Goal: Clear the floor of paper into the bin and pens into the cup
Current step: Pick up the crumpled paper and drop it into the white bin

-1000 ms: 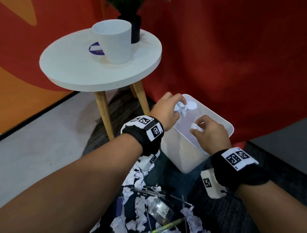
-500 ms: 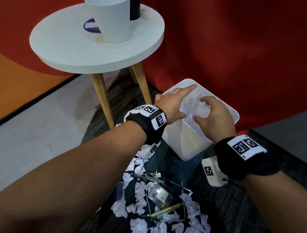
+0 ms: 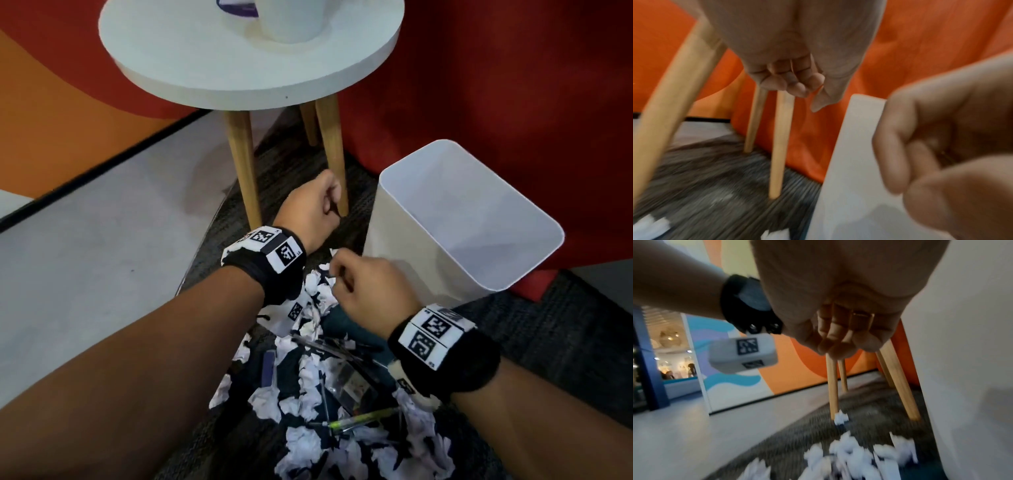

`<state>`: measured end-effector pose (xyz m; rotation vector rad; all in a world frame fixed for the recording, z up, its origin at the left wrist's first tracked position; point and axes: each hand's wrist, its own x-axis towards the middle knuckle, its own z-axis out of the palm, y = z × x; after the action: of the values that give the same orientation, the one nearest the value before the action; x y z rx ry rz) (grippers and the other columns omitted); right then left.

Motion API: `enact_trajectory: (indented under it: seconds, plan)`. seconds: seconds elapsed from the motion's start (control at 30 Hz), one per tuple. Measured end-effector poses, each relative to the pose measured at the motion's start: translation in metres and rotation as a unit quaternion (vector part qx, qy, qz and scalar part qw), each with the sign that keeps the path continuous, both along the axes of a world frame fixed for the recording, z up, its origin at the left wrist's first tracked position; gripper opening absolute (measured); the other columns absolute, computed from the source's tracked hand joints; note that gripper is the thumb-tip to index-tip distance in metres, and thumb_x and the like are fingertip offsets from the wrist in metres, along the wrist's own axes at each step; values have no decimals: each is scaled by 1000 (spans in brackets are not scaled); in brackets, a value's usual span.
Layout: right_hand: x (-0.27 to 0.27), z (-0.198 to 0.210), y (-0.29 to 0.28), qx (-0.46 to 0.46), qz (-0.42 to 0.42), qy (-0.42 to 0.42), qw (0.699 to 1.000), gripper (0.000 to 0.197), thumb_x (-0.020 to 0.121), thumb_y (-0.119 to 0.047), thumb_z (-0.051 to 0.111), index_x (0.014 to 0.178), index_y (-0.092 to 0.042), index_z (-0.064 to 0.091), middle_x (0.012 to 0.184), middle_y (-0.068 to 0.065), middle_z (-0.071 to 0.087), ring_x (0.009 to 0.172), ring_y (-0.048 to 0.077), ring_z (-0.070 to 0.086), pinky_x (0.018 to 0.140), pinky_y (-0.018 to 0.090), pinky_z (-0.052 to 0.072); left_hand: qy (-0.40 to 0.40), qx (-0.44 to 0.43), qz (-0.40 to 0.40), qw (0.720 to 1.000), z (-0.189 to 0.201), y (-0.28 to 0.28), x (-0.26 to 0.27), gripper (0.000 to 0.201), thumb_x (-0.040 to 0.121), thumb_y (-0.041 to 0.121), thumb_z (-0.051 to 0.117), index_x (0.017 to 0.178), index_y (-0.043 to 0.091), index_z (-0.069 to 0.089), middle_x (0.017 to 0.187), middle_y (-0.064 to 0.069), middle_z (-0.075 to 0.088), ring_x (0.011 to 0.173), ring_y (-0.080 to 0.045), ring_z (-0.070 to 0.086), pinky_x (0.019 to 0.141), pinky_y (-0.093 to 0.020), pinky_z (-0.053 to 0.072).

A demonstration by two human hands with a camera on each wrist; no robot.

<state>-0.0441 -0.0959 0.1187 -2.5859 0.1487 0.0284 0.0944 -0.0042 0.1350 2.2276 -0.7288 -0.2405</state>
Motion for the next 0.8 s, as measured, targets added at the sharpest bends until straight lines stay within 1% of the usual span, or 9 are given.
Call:
enact_trajectory:
  seconds: [0.1, 0.17, 0.3, 0.47, 0.5, 0.57, 0.67, 0.73, 0.8]
  plan:
    - [10, -50, 10, -30, 12, 146, 989, 9, 87, -29, 53, 96, -29, 55, 85, 3, 68, 80, 30, 64, 71, 39, 54, 46, 112, -1, 993, -43, 29, 1, 31, 70, -1, 58, 69, 27, 45, 68, 8, 49, 67, -17, 50, 64, -31, 43]
    - [11, -76, 14, -34, 11, 212, 977, 10, 90, -29, 53, 97, -29, 59, 97, 6, 69, 87, 31, 64, 76, 37, 54, 83, 168, -20, 982, -72, 46, -2, 29, 74, -3, 56, 72, 25, 49, 72, 7, 52, 74, -22, 53, 67, -33, 45]
    - [13, -109, 24, -43, -2, 274, 961, 13, 92, -27, 54, 103, -25, 62, 108, 9, 66, 96, 32, 62, 81, 35, 52, 147, 262, -51, 952, -118, 71, -9, 22, 83, 3, 55, 81, 25, 53, 85, 1, 57, 79, -24, 56, 67, -34, 46]
    - [20, -129, 40, -56, -6, 307, 950, 20, 95, -24, 50, 109, -22, 64, 114, 9, 65, 101, 31, 63, 85, 37, 53, 182, 291, -66, 937, -156, 79, -19, 25, 83, 2, 51, 84, 28, 51, 97, -2, 57, 89, -27, 56, 77, -40, 49]
    - [21, -131, 42, -59, -6, 316, 947, 22, 96, -23, 48, 112, -22, 64, 116, 9, 64, 103, 31, 62, 85, 37, 52, 181, 297, -75, 935, -162, 80, -21, 27, 84, 2, 49, 89, 28, 52, 105, -4, 55, 95, -28, 54, 80, -40, 49]
    - [20, -133, 45, -62, -5, 334, 940, 25, 97, -22, 46, 118, -21, 61, 121, 10, 62, 107, 31, 61, 86, 37, 50, 172, 313, -94, 929, -176, 79, -24, 38, 87, 3, 47, 112, 29, 54, 121, -9, 46, 108, -31, 48, 90, -41, 46]
    - [19, -132, 45, -55, 0, 351, 935, 28, 96, -22, 46, 121, -23, 60, 124, 11, 60, 108, 31, 60, 88, 37, 51, 167, 357, -123, 911, -191, 76, -28, 53, 91, 11, 50, 139, 34, 42, 136, -13, 35, 125, -37, 37, 103, -48, 40]
    - [19, -134, 42, -38, 1, 362, 931, 31, 94, -20, 47, 122, -28, 59, 124, 11, 60, 108, 31, 59, 85, 34, 49, 160, 391, -128, 897, -195, 76, -30, 51, 93, 20, 52, 140, 35, 39, 139, -13, 32, 129, -38, 33, 103, -50, 40]
    - [19, -137, 40, -23, 7, 368, 929, 35, 92, -17, 48, 124, -30, 58, 123, 12, 61, 108, 31, 60, 84, 32, 48, 140, 409, -124, 893, -198, 76, -31, 43, 91, 22, 55, 133, 29, 45, 134, -13, 35, 125, -38, 37, 98, -49, 41]
